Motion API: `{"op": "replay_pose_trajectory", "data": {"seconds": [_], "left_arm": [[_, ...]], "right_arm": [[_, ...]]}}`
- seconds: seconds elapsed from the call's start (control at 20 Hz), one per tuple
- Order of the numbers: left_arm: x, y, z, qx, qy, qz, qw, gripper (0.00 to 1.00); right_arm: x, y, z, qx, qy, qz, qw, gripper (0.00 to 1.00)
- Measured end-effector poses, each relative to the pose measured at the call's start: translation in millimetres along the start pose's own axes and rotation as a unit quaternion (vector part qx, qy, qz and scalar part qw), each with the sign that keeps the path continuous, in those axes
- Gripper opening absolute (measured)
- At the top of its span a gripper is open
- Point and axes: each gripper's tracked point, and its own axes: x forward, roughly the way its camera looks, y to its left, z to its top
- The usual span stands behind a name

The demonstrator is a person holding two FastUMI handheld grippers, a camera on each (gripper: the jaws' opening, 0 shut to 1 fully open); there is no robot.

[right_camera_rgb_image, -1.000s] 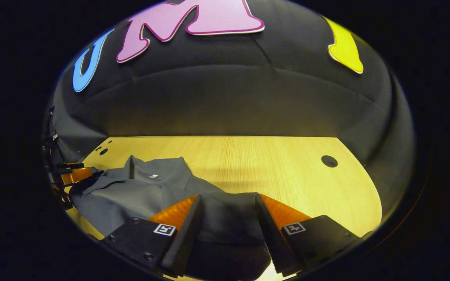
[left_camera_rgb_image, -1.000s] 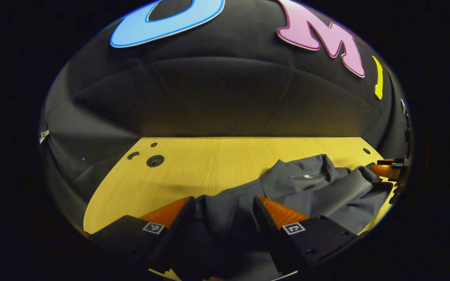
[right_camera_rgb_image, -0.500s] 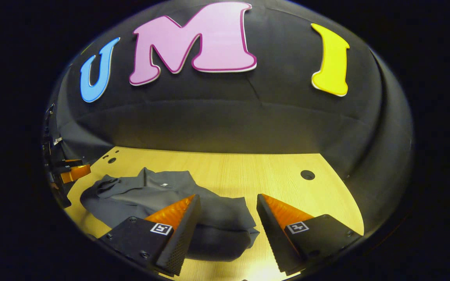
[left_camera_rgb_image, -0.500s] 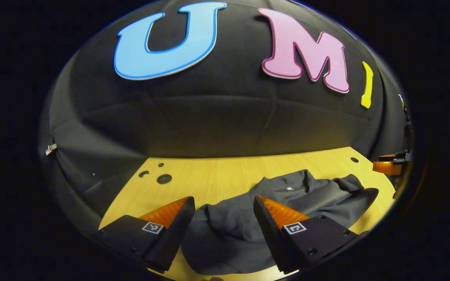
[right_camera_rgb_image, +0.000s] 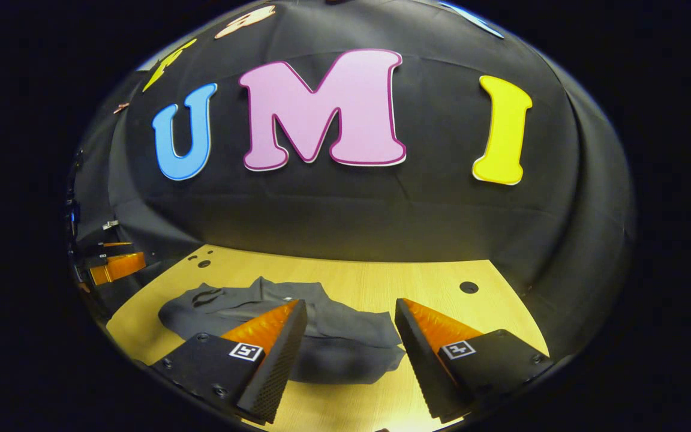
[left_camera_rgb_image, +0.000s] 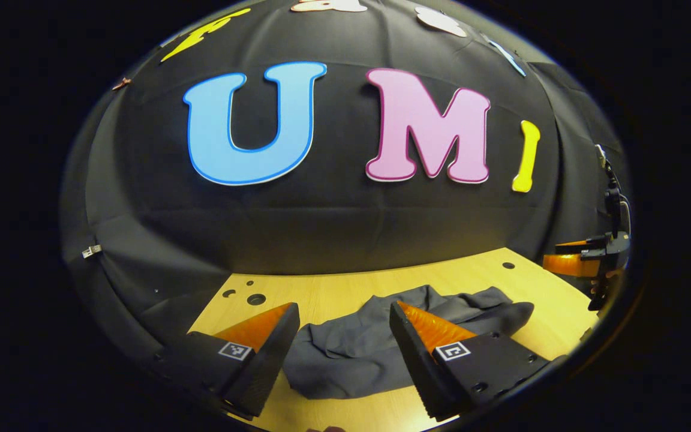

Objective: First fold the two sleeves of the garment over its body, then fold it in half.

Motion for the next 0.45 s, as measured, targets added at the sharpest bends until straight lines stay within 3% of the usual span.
{"op": "replay_pose_trajectory", "data": {"seconds": [0.45], "left_arm": [[-77.7,-5.3,16.0,-0.027,-0.030,0.017,0.999,0.95]], "right_arm": [[-82.4,15.0,5.4,-0.024,-0.028,0.011,0.999,0.93]]}}
